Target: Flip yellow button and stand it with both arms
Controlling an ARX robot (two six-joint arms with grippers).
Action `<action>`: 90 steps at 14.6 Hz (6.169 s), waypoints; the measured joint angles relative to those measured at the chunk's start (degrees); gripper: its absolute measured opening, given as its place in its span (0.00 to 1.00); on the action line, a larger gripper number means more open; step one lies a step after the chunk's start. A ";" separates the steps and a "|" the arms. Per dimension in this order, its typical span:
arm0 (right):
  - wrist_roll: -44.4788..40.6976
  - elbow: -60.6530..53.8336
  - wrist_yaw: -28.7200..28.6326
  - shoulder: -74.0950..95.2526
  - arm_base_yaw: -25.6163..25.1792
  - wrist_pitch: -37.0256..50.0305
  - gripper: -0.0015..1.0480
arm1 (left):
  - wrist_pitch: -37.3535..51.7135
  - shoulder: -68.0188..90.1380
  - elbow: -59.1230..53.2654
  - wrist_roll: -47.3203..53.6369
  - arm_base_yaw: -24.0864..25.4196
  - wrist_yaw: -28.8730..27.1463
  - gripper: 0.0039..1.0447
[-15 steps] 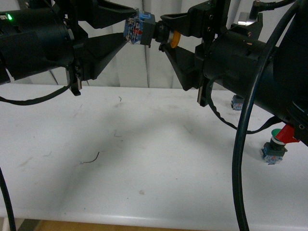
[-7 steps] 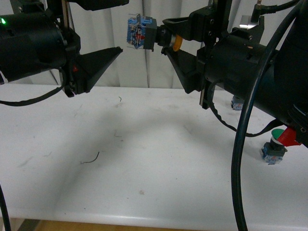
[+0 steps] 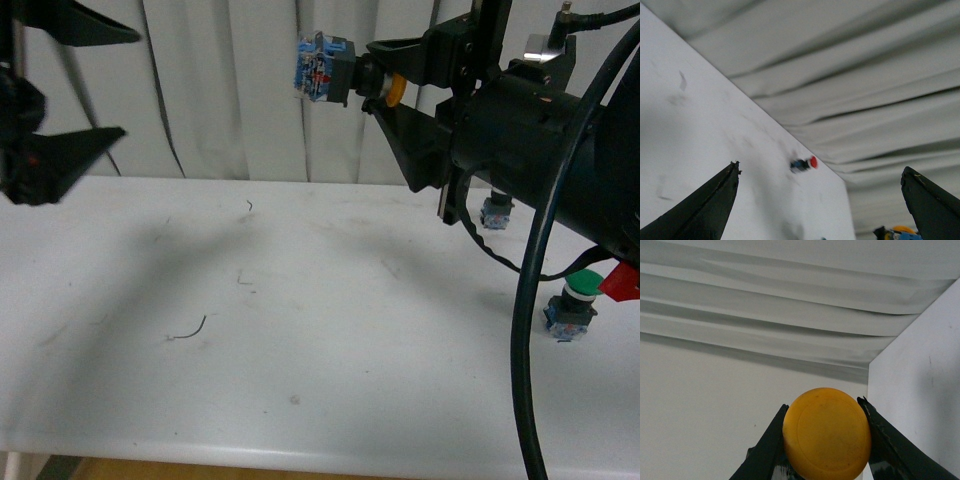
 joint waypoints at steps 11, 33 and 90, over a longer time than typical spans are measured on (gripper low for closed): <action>-2.60 0.77 1.01 -0.48 -0.66 -0.02 0.35 | -15.47 -53.37 -34.05 56.57 -2.47 -28.61 0.13; -6.21 0.83 1.14 -0.90 1.22 -0.09 0.35 | -38.56 -90.86 -46.86 57.00 -2.47 -28.61 0.01; -83.12 33.14 36.28 20.96 -13.77 -57.61 0.35 | -49.99 -101.83 -46.82 57.02 -2.47 -28.61 0.94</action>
